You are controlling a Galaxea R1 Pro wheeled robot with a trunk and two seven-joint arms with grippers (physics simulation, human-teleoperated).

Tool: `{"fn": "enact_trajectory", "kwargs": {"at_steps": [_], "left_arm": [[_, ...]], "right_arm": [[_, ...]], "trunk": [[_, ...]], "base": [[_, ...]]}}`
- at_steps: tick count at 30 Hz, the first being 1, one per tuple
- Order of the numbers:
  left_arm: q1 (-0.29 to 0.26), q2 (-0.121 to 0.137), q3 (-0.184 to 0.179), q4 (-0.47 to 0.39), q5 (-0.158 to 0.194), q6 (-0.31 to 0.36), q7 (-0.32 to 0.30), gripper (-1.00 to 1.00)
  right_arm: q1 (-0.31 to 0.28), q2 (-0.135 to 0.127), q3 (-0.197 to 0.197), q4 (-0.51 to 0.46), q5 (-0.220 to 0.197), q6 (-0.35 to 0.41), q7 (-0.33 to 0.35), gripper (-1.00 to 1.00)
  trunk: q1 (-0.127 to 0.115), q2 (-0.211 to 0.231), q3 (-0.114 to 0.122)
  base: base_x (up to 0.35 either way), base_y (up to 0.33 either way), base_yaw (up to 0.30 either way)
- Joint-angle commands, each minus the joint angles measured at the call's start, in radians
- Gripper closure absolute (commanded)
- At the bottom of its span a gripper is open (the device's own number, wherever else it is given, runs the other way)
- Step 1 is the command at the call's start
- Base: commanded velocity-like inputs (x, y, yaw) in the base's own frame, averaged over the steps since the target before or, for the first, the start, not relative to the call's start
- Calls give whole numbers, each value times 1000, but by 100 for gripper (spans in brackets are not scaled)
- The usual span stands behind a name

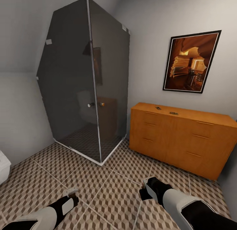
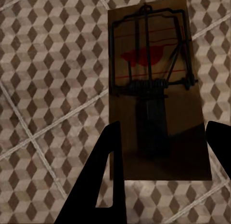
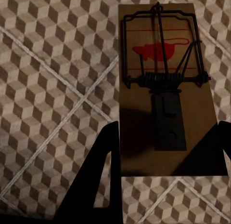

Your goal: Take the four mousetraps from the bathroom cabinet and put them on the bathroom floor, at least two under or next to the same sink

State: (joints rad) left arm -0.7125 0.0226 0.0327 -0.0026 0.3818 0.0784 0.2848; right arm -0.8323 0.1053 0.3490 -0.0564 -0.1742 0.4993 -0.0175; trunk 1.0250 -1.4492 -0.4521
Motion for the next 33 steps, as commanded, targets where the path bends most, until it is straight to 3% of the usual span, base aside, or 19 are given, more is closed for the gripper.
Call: {"fn": "enact_trajectory", "kwargs": {"at_steps": [1, 4, 8, 20, 33], "left_arm": [[3, 3, 2, 0, 0, 3, 3, 100], [7, 7, 2, 0, 0, 0, 2, 100], [9, 8, 1, 0, 0, -1, 2, 100], [22, 9, 1, 0, 0, -4, 2, 100], [24, 8, 1, 0, 0, -3, 2, 100]], "right_arm": [[13, 0, 8, 6, -9, -26, -1, 100], [74, -2, 8, 22, -11, -132, 5, 100], [95, -6, 7, 28, -11, -166, 8, 100], [102, -4, 7, 41, -10, -177, 2, 100], [102, -3, 7, 41, -10, -172, 4, 100]], "trunk": [[0, -1, -1], [0, -1, -1], [0, -1, -1], [0, -1, -1], [0, -1, 1]], "base": [[0, 0, 279], [0, 0, 279], [0, 0, 279], [0, 0, 272], [0, 0, 137]]}}
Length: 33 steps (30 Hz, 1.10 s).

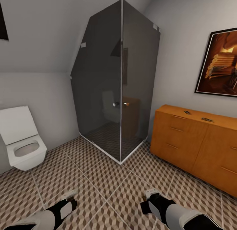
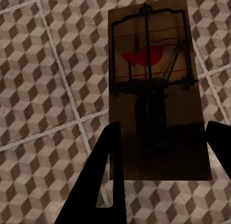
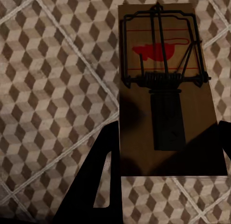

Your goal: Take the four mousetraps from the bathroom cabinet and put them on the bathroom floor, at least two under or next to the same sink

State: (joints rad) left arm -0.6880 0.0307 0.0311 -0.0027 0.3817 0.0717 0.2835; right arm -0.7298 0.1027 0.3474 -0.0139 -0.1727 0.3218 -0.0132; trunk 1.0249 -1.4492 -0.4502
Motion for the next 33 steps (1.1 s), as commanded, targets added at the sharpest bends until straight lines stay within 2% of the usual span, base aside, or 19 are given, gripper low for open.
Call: {"fn": "enact_trajectory", "kwargs": {"at_steps": [1, 33], "left_arm": [[-1, 0, 3, 0, 0, 3, 3, 100], [-1, 0, 3, 0, 2, 2, 3, 100]], "right_arm": [[0, 0, 8, -1, -11, 6, 0, 100], [0, 0, 8, -1, -11, 9, -4, 100]], "trunk": [[0, -1, -1], [0, -1, 1]], "base": [[0, 0, 269], [0, 0, 289]]}}
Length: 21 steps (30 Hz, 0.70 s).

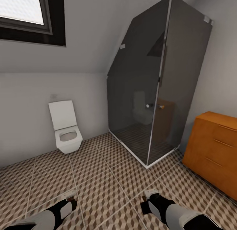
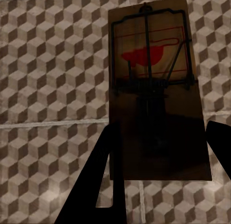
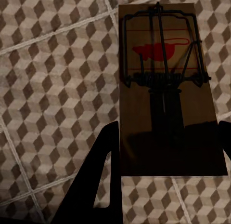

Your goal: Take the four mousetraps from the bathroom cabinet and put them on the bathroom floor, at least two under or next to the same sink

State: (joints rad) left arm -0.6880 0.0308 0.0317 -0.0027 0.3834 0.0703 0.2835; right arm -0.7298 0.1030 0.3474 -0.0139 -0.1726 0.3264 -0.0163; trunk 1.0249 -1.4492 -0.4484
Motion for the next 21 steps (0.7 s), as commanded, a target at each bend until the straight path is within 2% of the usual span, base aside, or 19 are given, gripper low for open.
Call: {"fn": "enact_trajectory", "kwargs": {"at_steps": [1, 21], "left_arm": [[-1, 0, 2, 0, 0, 3, 3, 100], [1, 0, 3, 0, 0, 3, 3, 100]], "right_arm": [[0, 0, 9, -1, -11, 5, 0, 100], [0, -3, 7, -1, -11, 5, -2, 100]], "trunk": [[0, -1, -1], [0, -1, -1]], "base": [[0, 0, 291], [0, 0, 291]]}}
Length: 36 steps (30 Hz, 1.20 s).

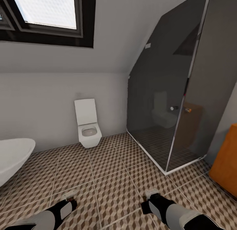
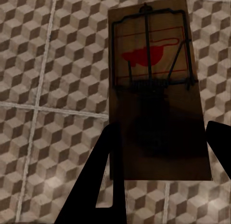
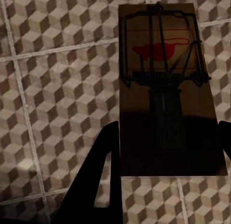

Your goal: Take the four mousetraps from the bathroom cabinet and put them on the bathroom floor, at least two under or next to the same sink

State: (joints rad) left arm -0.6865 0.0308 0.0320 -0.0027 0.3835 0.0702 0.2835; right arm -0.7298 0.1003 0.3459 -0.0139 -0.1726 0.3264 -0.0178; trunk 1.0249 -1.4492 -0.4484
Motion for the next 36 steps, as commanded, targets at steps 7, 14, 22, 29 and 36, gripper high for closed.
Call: {"fn": "enact_trajectory", "kwargs": {"at_steps": [7, 14, 22, 29, 36], "left_arm": [[-1, 0, 2, 0, 0, 3, 3, 100], [-1, 0, 3, 0, 0, 3, 3, 100], [-1, 0, 3, 0, 0, 3, 3, 100], [-1, 1, 3, 0, 0, 3, 3, 100], [-1, 1, 3, 0, 0, 3, 3, 100]], "right_arm": [[0, -1, 8, -1, -11, 5, -1, 100], [0, -1, 8, -1, -11, 5, 1, 100], [0, -1, 8, -1, -11, 5, 1, 100], [0, -3, 8, -1, -11, 5, 1, 100], [0, -4, 8, -1, -11, 5, 1, 100]], "trunk": [[0, -1, -1], [0, -1, -1], [0, -1, -1], [0, -1, -1], [0, -1, -1]], "base": [[0, 0, 290], [0, 0, 291], [0, 0, 291], [0, 0, 291], [0, 0, 291]]}}
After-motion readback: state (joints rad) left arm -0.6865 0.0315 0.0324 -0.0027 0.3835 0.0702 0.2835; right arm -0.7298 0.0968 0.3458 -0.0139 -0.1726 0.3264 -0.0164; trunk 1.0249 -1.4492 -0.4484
